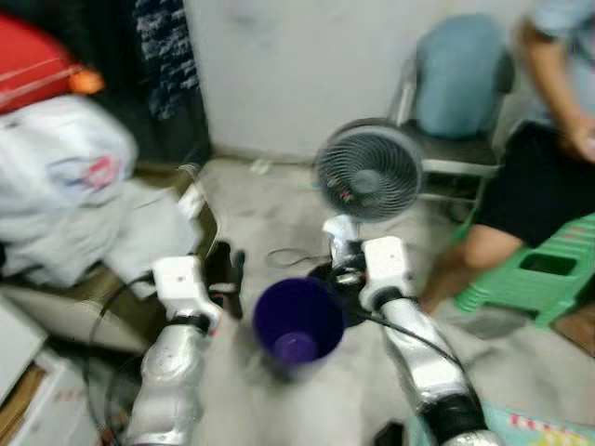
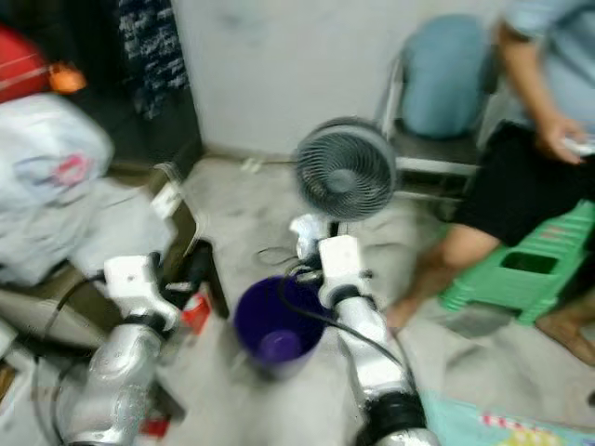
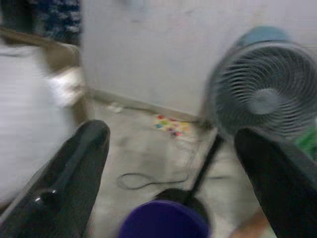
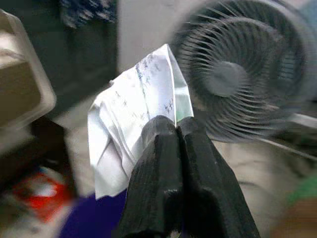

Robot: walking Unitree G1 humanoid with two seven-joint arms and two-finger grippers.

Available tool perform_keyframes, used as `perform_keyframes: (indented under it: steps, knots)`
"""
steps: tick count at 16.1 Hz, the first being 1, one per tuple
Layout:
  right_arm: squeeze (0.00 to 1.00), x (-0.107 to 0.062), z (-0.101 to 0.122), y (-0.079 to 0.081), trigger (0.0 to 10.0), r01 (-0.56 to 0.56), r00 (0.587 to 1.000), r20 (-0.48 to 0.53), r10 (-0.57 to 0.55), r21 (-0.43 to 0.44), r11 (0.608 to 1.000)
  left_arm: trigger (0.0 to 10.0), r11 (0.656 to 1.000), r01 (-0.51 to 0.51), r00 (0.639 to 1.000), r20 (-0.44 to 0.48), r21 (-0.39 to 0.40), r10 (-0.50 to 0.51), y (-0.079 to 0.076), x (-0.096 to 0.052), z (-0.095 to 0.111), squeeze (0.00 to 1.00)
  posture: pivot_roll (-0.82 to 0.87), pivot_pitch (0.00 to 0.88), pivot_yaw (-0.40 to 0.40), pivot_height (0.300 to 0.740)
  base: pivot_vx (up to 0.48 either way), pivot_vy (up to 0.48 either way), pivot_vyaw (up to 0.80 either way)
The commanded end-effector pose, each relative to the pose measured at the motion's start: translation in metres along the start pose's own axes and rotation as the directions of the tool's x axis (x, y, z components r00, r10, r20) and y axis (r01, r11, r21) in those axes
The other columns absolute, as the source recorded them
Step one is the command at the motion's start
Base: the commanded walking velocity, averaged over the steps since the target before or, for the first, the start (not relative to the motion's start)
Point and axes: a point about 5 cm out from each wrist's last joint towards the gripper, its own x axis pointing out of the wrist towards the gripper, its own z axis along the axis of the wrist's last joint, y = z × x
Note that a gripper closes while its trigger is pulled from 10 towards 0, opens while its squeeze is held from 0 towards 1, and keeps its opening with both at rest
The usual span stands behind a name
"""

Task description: Clean up the room

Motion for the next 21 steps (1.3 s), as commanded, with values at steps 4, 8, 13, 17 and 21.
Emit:
perform_keyframes:
  steps: [4,8,13,17,21]
  knots:
    - [0.0,0.0034,0.0052,0.0067,10.0,-0.02,1.0,0.017,0.02,0.01,1.0,10.0,1.0,-0.029,1.0,0.002,0.004,0.029,0.0072,-0.0016,0.0012,0.0,-0.06,0.0,-0.029,0.74,0.321,0.0,0.0]
    - [0.0,0.0036,0.0046,0.0072,10.0,-0.029,1.0,0.013,0.029,0.002,1.0,10.0,0.999,-0.046,0.999,-0.007,0.003,0.046,0.008,-0.0019,-0.0003,0.0,-0.06,0.0,-0.032,0.74,0.184,0.0,0.0]
    - [0.0,0.0043,0.0053,0.0096,10.0,-0.034,0.999,0.016,0.034,-0.011,0.999,10.0,0.994,-0.108,0.994,-0.013,0.015,0.109,0.0136,-0.0015,-0.0008,0.0,-0.06,0.0,-0.03,0.74,0.0,0.0,0.24]
    - [0.0,0.0046,0.0042,0.0096,10.0,-0.025,1.0,0.01,0.025,0.001,1.0,10.0,0.993,-0.116,0.993,-0.021,-0.008,0.115,0.0138,-0.0005,-0.0012,0.0,-0.06,0.0,-0.026,0.74,0.0,0.0,0.4]
    - [0.0,0.0048,0.0039,0.01,10.0,-0.022,1.0,0.008,0.022,0.008,1.0,10.0,0.994,-0.108,0.994,-0.023,-0.011,0.108,0.0132,-0.0002,-0.001,0.0,-0.05,0.0,-0.025,0.74,0.0,0.0,0.0]
